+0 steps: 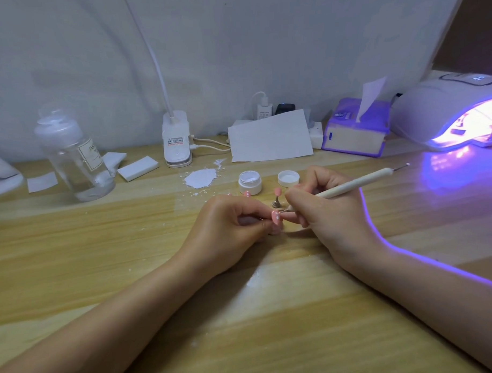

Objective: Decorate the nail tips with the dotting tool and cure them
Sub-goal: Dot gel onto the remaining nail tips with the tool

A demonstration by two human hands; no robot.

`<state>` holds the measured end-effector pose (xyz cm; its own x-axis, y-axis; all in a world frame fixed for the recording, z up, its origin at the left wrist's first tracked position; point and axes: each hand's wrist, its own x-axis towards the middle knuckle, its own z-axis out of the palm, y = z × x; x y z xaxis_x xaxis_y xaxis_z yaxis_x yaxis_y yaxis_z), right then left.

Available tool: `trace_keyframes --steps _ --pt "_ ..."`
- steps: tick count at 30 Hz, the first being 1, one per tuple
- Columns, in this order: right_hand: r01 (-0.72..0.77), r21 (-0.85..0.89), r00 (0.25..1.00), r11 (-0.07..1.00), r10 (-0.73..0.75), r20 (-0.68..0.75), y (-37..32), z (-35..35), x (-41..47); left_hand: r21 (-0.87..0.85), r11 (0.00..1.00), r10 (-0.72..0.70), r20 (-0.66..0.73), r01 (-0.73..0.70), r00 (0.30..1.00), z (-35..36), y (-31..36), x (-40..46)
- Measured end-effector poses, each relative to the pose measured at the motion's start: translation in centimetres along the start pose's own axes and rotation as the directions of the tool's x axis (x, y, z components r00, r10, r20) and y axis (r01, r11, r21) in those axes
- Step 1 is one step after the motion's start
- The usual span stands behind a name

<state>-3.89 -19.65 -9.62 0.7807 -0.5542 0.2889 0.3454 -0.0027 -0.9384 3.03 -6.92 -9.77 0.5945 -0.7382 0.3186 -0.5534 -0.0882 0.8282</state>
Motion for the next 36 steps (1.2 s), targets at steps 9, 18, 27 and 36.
trace_keyframes --steps 9,18,27,36 --pt "-0.016 0.038 0.999 0.999 0.015 0.037 -0.07 0.1 0.01 -0.016 1.0 -0.015 -0.007 0.014 1.0 0.05 -0.11 0.08" --pt "-0.011 0.009 1.0 1.0 0.01 0.028 -0.05 0.01 0.01 -0.03 0.999 -0.015 0.0 0.015 1.0 0.09 0.01 0.0" --pt "-0.005 -0.013 1.0 1.0 0.005 0.021 -0.07 0.04 0.0 -0.027 1.0 -0.009 0.0 0.009 1.0 0.09 0.07 -0.07" --pt "0.003 -0.015 1.0 1.0 -0.002 0.027 0.0 0.01 0.06 -0.044 0.999 -0.027 0.001 0.027 1.0 0.13 -0.22 -0.01"
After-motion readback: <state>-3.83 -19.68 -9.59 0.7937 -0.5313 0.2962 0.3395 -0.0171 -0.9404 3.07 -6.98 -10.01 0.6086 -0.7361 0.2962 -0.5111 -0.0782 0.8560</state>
